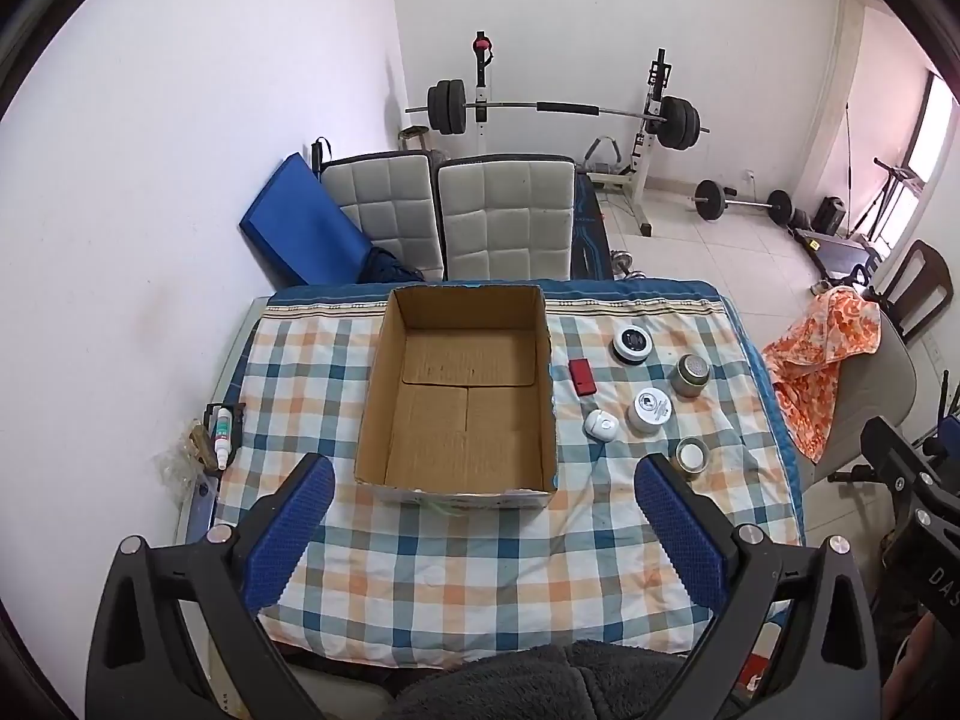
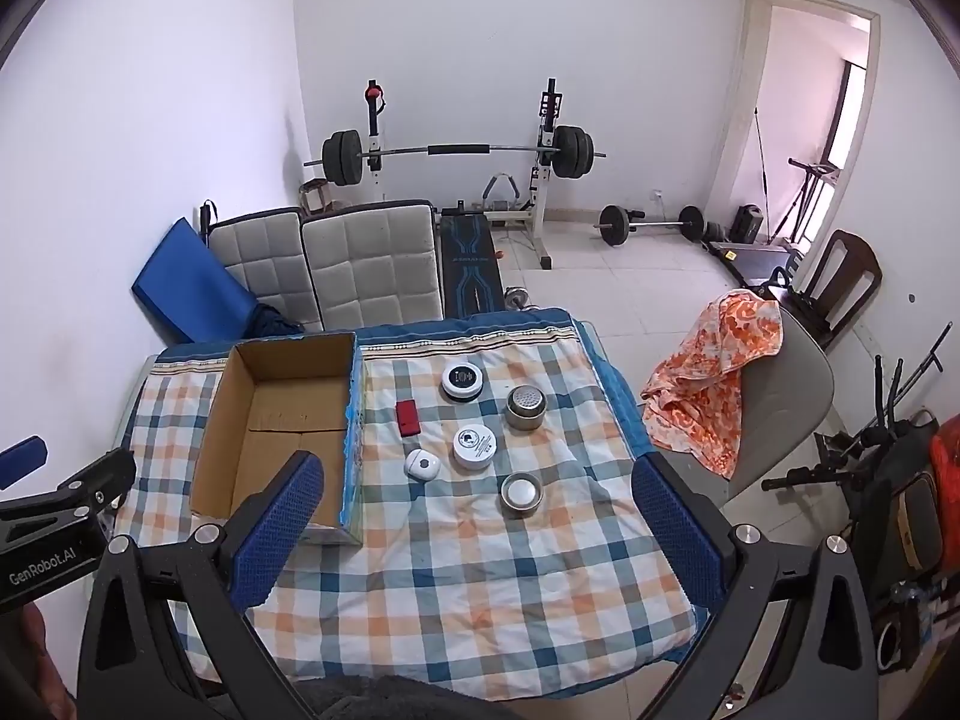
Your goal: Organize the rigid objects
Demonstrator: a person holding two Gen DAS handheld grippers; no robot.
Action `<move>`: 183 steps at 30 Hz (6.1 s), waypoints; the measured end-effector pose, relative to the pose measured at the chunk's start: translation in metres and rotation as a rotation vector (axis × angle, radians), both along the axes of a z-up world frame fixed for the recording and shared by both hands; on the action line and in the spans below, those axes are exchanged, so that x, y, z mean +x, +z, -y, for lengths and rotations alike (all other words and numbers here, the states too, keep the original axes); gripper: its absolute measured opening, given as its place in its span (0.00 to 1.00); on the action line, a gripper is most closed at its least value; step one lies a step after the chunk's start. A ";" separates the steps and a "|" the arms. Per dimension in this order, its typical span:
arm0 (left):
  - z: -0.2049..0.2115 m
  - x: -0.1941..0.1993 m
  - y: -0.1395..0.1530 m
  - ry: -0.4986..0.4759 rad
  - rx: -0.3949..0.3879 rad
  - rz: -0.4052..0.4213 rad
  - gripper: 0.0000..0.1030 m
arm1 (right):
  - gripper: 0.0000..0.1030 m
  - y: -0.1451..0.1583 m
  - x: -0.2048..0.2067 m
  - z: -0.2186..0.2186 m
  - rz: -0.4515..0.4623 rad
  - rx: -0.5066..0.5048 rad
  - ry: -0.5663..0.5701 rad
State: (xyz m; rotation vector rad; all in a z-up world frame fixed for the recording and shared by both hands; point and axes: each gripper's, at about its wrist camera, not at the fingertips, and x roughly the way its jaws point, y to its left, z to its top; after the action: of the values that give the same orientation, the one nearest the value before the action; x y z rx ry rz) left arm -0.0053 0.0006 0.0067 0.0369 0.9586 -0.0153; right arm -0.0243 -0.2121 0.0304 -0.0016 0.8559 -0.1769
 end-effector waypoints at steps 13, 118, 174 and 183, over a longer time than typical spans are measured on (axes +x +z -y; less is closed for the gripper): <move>0.001 -0.002 0.000 0.002 0.013 0.006 1.00 | 1.00 0.004 -0.003 0.000 0.025 0.015 -0.003; -0.171 0.200 -0.407 0.053 -0.019 -0.735 0.12 | 1.00 -0.354 0.197 0.062 -0.546 0.059 -0.186; -0.154 0.182 -0.390 0.054 0.012 -0.685 0.05 | 0.67 -0.393 0.287 0.065 -0.649 0.317 -0.168; -0.154 0.194 -0.377 0.034 -0.004 -0.665 0.05 | 0.67 -0.298 0.261 0.011 -0.527 0.377 0.019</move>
State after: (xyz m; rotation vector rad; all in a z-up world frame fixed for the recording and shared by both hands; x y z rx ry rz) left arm 0.1890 0.1545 -0.3707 0.0112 1.6235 0.0031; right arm 0.2365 -0.2231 -0.2676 0.3076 1.4049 0.0090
